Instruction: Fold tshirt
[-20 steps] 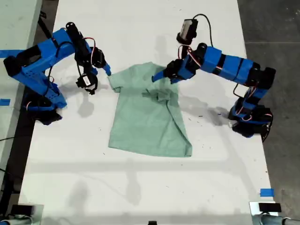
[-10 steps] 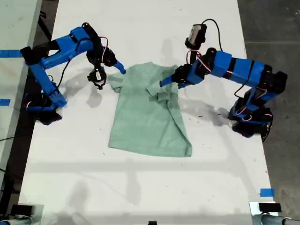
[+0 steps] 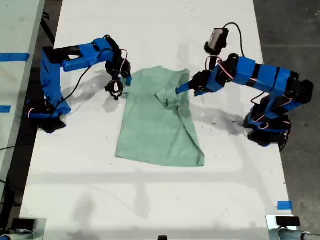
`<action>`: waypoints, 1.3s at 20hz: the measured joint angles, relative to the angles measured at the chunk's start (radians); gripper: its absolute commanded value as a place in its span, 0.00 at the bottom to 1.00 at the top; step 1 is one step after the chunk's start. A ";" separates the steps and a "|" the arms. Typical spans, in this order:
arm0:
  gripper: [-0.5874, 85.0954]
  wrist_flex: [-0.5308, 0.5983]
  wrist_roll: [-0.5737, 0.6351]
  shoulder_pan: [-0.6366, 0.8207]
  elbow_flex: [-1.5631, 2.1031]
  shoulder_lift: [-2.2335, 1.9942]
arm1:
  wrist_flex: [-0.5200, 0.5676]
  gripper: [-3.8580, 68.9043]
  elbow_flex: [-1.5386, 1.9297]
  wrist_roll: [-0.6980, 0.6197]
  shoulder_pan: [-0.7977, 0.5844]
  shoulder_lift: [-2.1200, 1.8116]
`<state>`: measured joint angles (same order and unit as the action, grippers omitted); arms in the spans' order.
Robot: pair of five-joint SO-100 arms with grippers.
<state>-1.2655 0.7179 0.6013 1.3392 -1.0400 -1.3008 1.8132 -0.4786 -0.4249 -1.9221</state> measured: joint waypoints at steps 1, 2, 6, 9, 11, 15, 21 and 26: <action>0.01 0.000 -0.002 -0.005 0.005 0.000 | 0.009 0.46 0.006 0.000 0.000 0.000; 0.01 0.000 -0.003 -0.005 0.014 -0.011 | 0.015 0.46 0.009 0.002 0.000 0.000; 0.01 -0.075 0.011 0.009 -0.011 -0.087 | 0.026 0.45 0.031 0.009 0.000 -0.009; 0.01 -0.178 0.029 0.018 -0.186 -0.150 | 0.026 0.45 0.049 0.014 0.000 -0.040; 0.01 -0.196 0.043 -0.029 -0.311 -0.155 | 0.028 0.45 0.075 0.018 0.000 -0.066; 0.01 -0.127 0.044 -0.175 -0.463 -0.063 | 0.028 0.45 0.126 0.028 -0.003 -0.132; 0.13 0.103 0.044 -0.268 -0.583 0.230 | 0.026 0.45 0.146 0.041 -0.003 -0.141; 0.31 0.144 0.054 -0.268 -0.586 0.279 | 0.026 0.46 0.189 0.052 -0.003 -0.170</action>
<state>-1.1213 0.7716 0.3329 0.7532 -0.7609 -1.2747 2.0018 -0.4264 -0.4280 -2.0923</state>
